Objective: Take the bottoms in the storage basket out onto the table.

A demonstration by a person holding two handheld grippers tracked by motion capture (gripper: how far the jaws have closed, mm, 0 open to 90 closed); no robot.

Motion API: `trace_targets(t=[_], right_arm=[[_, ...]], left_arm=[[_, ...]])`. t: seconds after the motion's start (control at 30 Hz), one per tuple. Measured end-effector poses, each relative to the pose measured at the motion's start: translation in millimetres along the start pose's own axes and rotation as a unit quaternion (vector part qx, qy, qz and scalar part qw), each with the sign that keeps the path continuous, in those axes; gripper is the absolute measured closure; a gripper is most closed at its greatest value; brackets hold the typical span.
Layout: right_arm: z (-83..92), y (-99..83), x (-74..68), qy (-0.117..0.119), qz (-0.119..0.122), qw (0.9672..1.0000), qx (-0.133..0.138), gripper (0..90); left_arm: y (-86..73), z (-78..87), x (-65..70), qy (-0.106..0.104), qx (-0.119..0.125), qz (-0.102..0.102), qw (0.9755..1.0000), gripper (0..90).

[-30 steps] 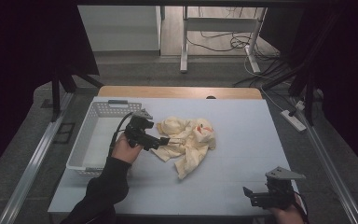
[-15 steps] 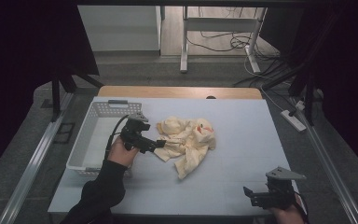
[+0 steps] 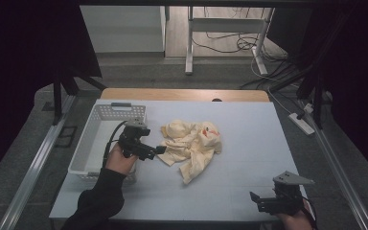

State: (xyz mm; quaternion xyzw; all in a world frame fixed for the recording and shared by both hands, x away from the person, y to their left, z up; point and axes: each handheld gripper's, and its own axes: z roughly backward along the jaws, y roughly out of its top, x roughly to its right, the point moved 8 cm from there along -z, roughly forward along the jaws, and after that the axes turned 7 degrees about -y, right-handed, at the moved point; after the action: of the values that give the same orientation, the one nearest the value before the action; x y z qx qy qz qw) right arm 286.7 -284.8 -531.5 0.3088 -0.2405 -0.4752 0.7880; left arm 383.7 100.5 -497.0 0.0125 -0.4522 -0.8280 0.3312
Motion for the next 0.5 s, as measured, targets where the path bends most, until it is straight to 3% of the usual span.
trace_targets(t=[0.5], right_arm=[[0.2, 0.1, 0.2, 0.001, 0.000, 1.0000, 0.001, 0.0]], left_arm=[[-11.1, 12.9, -1.1, 0.005, 0.012, 0.012, 0.9998, 0.0]])
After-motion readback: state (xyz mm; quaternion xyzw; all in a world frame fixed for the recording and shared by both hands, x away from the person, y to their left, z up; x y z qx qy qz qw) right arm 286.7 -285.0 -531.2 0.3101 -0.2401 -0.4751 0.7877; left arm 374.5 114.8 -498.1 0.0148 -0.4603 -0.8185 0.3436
